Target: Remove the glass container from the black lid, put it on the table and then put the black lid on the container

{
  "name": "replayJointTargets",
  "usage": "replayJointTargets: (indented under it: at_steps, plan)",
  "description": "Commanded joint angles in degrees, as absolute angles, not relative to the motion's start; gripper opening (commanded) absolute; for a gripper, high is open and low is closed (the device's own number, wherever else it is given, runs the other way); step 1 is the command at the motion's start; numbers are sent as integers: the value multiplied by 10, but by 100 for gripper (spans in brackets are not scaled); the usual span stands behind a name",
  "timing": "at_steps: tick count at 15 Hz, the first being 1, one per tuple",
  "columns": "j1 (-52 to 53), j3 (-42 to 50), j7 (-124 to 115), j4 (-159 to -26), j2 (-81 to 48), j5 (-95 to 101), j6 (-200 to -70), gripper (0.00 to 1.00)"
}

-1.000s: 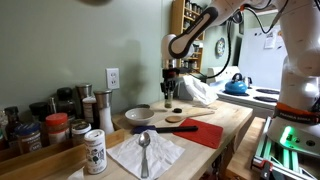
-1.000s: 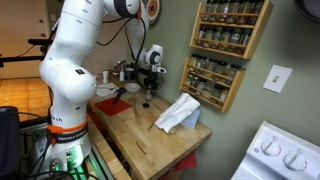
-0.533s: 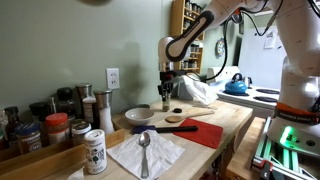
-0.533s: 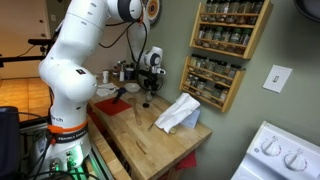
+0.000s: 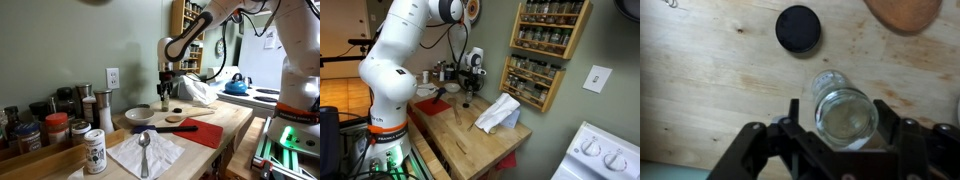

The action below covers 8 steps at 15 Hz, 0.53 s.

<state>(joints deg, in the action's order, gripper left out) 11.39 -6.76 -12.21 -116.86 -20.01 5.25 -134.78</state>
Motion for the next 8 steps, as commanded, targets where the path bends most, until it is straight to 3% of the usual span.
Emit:
replayJointTargets:
  at_steps: [1,8]
  plan:
    - [118,-62,-126,-1173,-175,56,-1326,100]
    - [96,-47,-126,-1257,-95,56,-1344,100]
